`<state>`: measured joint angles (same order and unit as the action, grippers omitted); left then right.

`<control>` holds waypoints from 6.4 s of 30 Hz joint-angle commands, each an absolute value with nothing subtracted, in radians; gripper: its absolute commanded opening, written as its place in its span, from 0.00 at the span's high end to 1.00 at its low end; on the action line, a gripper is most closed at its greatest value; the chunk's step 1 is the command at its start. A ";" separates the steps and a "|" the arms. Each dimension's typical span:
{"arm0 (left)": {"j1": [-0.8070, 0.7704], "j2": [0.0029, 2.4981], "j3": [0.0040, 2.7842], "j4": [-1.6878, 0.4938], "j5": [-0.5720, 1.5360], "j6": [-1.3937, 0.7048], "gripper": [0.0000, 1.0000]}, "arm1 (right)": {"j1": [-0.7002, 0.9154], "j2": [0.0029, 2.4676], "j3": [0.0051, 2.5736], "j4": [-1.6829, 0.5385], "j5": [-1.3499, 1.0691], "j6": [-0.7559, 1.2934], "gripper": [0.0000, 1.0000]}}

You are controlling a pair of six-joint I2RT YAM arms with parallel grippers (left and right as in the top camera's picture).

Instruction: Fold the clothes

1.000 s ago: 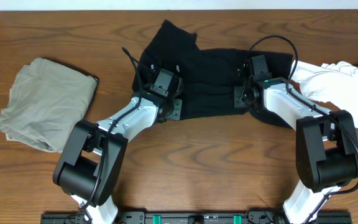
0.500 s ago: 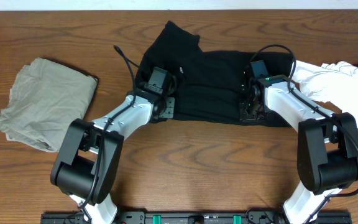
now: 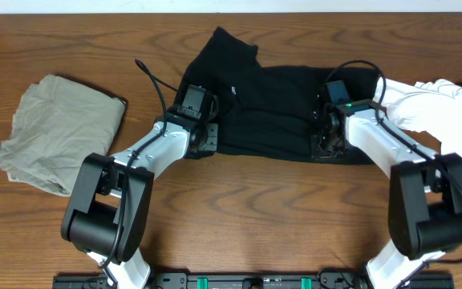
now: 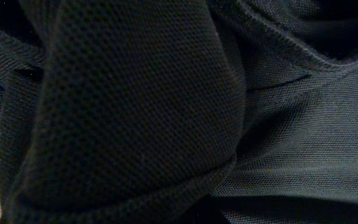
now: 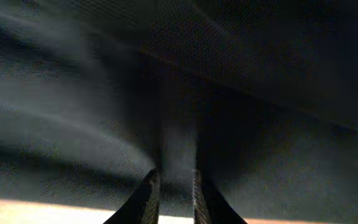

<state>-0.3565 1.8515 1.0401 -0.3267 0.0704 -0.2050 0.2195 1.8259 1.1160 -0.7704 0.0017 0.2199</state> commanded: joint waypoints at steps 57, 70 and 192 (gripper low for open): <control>-0.360 1.871 0.987 -0.350 0.044 -0.203 0.94 | 0.208 1.857 1.111 -0.484 0.297 0.073 0.99; -0.360 1.871 0.987 -0.355 0.044 -0.203 0.94 | 0.208 1.855 1.111 -0.292 0.371 0.145 0.62; -0.360 1.871 0.985 -0.461 0.044 -0.203 0.94 | -0.156 1.689 1.018 -0.593 -0.207 0.141 0.31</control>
<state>-0.3607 1.8343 1.0355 -0.4145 0.0635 -0.2050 -0.1650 1.6550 1.0374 -0.5884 -0.2047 0.1684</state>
